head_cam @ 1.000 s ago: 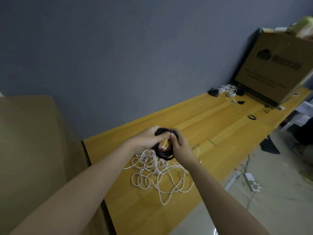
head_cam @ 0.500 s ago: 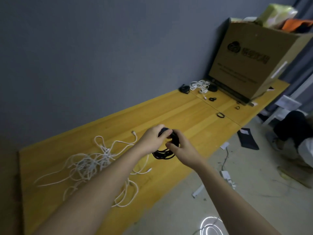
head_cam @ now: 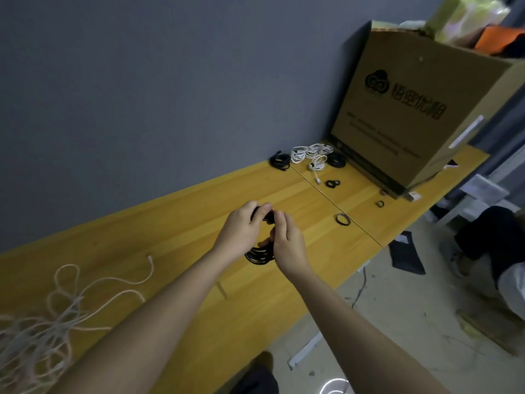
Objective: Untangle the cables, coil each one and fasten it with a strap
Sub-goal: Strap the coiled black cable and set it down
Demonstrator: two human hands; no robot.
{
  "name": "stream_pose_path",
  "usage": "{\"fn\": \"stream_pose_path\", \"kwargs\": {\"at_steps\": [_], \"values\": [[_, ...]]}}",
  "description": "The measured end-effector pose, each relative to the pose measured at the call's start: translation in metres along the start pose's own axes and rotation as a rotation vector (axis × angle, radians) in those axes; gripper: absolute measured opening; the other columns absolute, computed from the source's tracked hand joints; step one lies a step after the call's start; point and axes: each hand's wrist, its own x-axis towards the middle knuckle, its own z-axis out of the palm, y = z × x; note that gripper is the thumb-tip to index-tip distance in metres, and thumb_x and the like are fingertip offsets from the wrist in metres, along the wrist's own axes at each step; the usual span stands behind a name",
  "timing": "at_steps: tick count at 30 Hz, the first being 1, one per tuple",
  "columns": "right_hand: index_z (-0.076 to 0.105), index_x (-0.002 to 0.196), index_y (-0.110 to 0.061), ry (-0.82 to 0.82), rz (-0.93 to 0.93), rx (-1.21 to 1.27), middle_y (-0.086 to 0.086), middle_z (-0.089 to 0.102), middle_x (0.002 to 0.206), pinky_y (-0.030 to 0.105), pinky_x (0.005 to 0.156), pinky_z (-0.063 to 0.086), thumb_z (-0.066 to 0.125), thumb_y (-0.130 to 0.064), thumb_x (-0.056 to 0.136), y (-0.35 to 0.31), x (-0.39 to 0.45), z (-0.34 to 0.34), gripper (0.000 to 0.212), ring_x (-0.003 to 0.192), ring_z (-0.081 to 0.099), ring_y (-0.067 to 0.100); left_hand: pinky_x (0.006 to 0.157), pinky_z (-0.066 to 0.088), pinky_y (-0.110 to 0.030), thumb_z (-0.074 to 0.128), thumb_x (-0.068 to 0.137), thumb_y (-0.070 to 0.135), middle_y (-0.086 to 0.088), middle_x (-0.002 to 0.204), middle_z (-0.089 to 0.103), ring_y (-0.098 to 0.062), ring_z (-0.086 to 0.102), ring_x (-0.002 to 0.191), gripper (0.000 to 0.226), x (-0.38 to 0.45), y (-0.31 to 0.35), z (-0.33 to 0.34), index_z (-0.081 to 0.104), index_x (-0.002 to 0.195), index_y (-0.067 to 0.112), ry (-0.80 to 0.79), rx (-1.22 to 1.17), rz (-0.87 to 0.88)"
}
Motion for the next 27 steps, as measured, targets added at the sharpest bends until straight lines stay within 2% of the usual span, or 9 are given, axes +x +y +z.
{"fn": "stream_pose_path", "kwargs": {"at_steps": [2, 5, 8, 12, 14, 16, 18, 21, 27], "values": [[0.055, 0.107, -0.021, 0.031, 0.005, -0.062, -0.009, 0.055, 0.074, 0.014, 0.048, 0.039, 0.029, -0.03, 0.105, 0.011, 0.038, -0.017, 0.028, 0.05, 0.055, -0.001, 0.046, 0.031, -0.023, 0.04, 0.101, 0.041, 0.002, 0.061, 0.05, -0.006, 0.042, 0.045, 0.036, 0.041, 0.004, 0.023, 0.058, 0.087, 0.013, -0.002, -0.023, -0.031], [0.054, 0.111, -0.019, 0.039, 0.02, -0.178, -0.008, 0.059, 0.082, 0.021, 0.046, 0.041, 0.029, -0.032, 0.104, 0.032, 0.09, -0.055, 0.029, 0.053, 0.054, 0.004, 0.049, 0.04, -0.028, 0.039, 0.101, 0.042, 0.004, 0.06, 0.046, -0.005, 0.044, 0.041, 0.034, 0.095, 0.013, 0.061, 0.054, 0.086, 0.015, -0.105, -0.125, -0.126], [0.057, 0.112, -0.013, 0.063, 0.05, -0.272, 0.001, 0.062, 0.081, 0.037, 0.053, 0.042, 0.031, -0.03, 0.104, 0.06, 0.131, -0.101, 0.032, 0.06, 0.057, 0.018, 0.067, 0.052, -0.04, 0.038, 0.101, 0.043, 0.004, 0.064, 0.045, -0.009, 0.049, 0.049, 0.035, 0.141, 0.021, 0.103, 0.055, 0.097, 0.012, -0.271, -0.239, -0.225], [0.057, 0.106, -0.013, 0.026, 0.066, -0.36, 0.007, 0.064, 0.081, 0.038, 0.056, 0.041, 0.034, -0.028, 0.104, 0.107, 0.173, -0.159, 0.028, 0.064, 0.058, 0.024, 0.086, 0.049, -0.038, 0.035, 0.099, 0.05, 0.0, 0.083, 0.061, -0.016, 0.062, 0.076, 0.039, 0.189, 0.024, 0.158, 0.056, 0.102, 0.017, -0.44, -0.189, -0.324], [0.057, 0.103, -0.013, 0.008, 0.076, -0.405, 0.007, 0.062, 0.076, 0.037, 0.053, 0.038, 0.035, -0.028, 0.103, 0.133, 0.2, -0.189, 0.027, 0.061, 0.055, 0.023, 0.096, 0.047, -0.04, 0.033, 0.099, 0.052, -0.002, 0.111, 0.063, -0.018, 0.062, 0.101, 0.048, 0.214, 0.019, 0.183, 0.054, 0.119, 0.014, -0.407, -0.11, -0.368], [0.056, 0.103, -0.015, -0.019, 0.125, -0.43, 0.003, 0.06, 0.075, 0.036, 0.054, 0.039, 0.036, -0.029, 0.104, 0.162, 0.23, -0.222, 0.025, 0.061, 0.054, 0.02, 0.094, 0.045, -0.036, 0.032, 0.1, 0.049, -0.001, 0.126, 0.056, -0.019, 0.055, 0.115, 0.05, 0.239, 0.011, 0.206, 0.049, 0.129, 0.012, -0.343, -0.046, -0.421], [0.057, 0.106, -0.013, -0.063, 0.168, -0.454, 0.005, 0.061, 0.078, 0.038, 0.054, 0.042, 0.036, -0.031, 0.104, 0.193, 0.261, -0.256, 0.028, 0.063, 0.055, 0.021, 0.081, 0.041, -0.03, 0.033, 0.103, 0.041, 0.0, 0.12, 0.053, -0.019, 0.053, 0.111, 0.04, 0.263, 0.004, 0.228, 0.048, 0.126, 0.013, -0.284, 0.01, -0.475], [0.058, 0.109, -0.007, -0.143, 0.181, -0.538, 0.002, 0.056, 0.068, 0.031, 0.043, 0.032, 0.036, -0.032, 0.103, 0.228, 0.312, -0.309, 0.034, 0.053, 0.05, 0.019, 0.075, 0.039, -0.031, 0.034, 0.105, 0.031, -0.001, 0.118, 0.048, -0.021, 0.051, 0.099, 0.03, 0.297, -0.004, 0.262, 0.049, 0.123, 0.013, -0.196, 0.068, -0.558], [0.059, 0.11, -0.007, -0.325, 0.113, -0.635, 0.002, 0.059, 0.074, 0.036, 0.052, 0.041, 0.039, -0.035, 0.101, 0.265, 0.392, -0.381, 0.035, 0.061, 0.057, 0.022, 0.088, 0.041, -0.038, 0.034, 0.105, 0.02, -0.005, 0.109, 0.046, -0.019, 0.046, 0.095, 0.024, 0.338, -0.006, 0.326, 0.053, 0.111, 0.008, -0.175, 0.164, -0.655]]}}
